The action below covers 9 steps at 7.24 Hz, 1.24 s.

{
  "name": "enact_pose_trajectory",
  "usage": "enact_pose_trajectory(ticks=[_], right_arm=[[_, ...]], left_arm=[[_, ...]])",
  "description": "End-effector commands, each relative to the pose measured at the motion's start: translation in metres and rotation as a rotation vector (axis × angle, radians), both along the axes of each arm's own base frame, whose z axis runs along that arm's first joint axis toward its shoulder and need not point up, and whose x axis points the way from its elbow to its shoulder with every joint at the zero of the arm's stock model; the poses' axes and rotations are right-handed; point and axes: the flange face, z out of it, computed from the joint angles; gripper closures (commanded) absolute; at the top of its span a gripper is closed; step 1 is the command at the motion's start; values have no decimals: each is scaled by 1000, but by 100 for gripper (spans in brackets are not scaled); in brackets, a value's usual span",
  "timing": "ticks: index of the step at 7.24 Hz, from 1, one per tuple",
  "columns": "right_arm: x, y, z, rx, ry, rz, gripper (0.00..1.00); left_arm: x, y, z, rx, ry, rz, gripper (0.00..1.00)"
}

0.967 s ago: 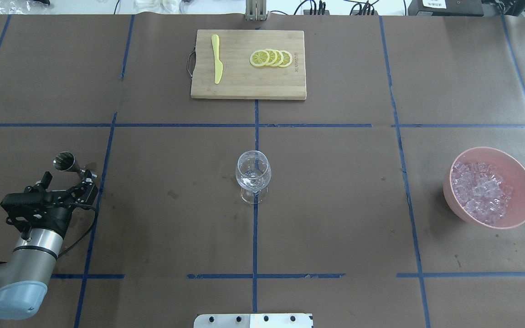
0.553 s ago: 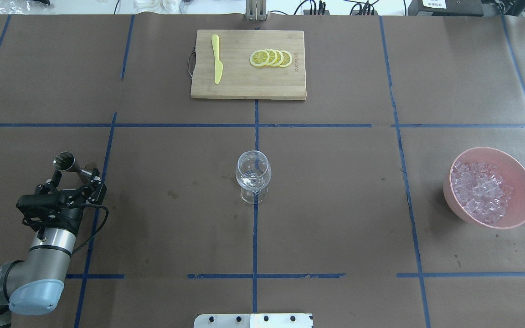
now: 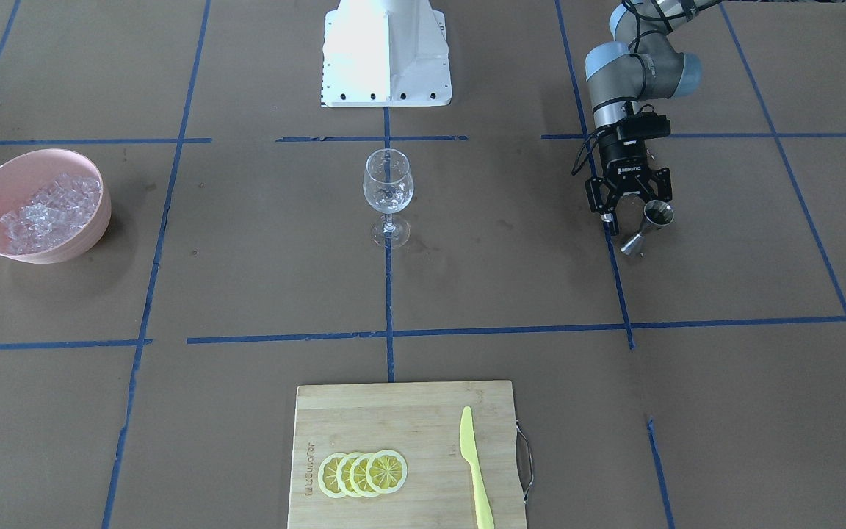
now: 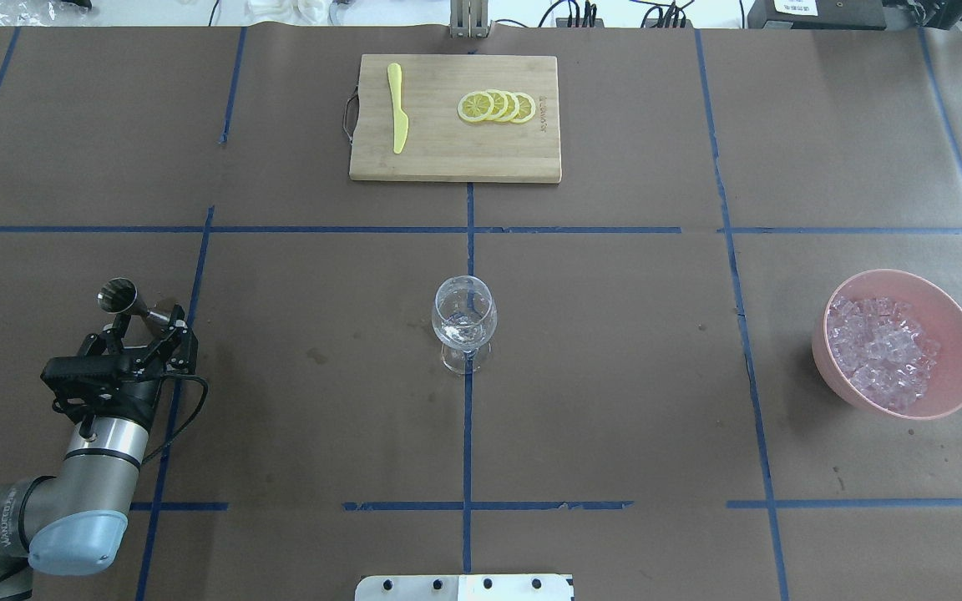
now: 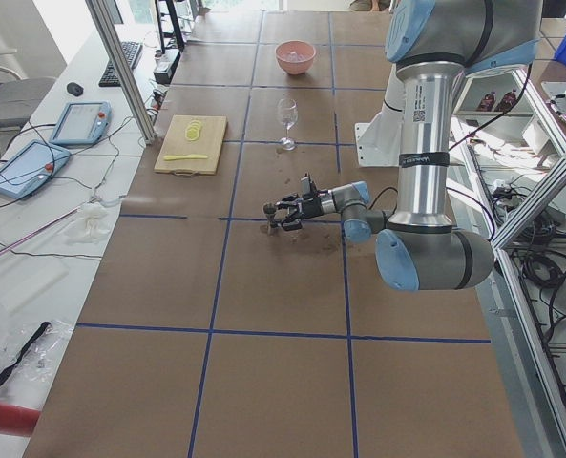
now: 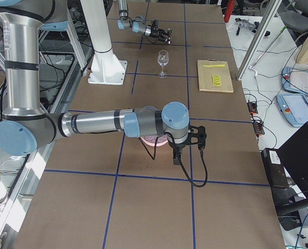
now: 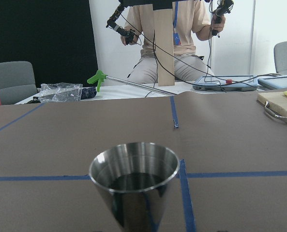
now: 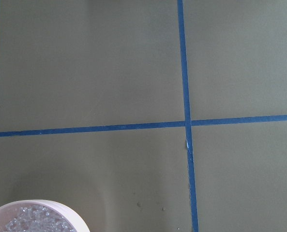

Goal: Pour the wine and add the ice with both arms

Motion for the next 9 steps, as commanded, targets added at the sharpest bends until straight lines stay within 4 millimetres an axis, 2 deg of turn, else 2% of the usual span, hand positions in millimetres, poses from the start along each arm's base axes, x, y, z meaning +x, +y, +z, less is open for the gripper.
enact_pose_trajectory(ticks=[1,9], right_arm=[[0,0,-4,3,-3,3,0],[-1,3,-2,0,-11,0,0]], left_arm=[[-1,0,0,-1,0,0,29],[-6,-10,7,-9,-18,-13,33]])
